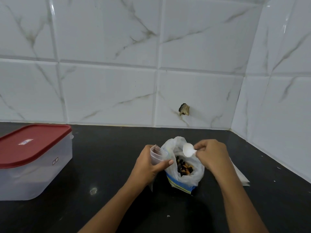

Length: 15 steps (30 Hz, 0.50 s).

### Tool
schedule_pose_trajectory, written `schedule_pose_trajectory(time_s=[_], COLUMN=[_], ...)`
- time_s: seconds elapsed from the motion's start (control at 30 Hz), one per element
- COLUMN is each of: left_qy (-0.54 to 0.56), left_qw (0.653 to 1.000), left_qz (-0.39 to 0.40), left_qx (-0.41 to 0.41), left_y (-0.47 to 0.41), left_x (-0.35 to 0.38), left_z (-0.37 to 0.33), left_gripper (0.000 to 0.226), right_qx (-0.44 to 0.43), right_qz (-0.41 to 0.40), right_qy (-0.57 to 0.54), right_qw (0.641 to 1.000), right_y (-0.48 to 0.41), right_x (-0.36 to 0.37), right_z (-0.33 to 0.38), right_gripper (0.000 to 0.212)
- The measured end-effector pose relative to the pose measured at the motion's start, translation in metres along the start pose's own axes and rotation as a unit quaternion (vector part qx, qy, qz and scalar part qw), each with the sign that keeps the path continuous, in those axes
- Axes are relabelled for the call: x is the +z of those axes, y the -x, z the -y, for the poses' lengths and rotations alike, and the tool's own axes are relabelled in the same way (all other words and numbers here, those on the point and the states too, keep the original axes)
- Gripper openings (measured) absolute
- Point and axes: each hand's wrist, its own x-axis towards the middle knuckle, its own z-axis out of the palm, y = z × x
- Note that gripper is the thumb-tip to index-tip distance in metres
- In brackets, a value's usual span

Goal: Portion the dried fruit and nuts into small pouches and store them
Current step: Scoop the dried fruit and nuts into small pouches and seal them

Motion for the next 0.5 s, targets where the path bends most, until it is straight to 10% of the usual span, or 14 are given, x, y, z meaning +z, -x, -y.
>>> schedule_pose_trajectory(time_s=[0.5], left_qy=[-0.077], left_qw=[0.996], left_qz=[0.013], left_qx=[-0.029], left_y=[0.002], left_x=[0.006], left_z=[0.0], left_gripper=[0.053], right_qx=[-0.007], right_qz=[0.104], right_qy=[0.193], right_qw=[0.976], right_y=[-0.001], right_x=[0.029], right_z=[0.01], right_gripper=[0.031])
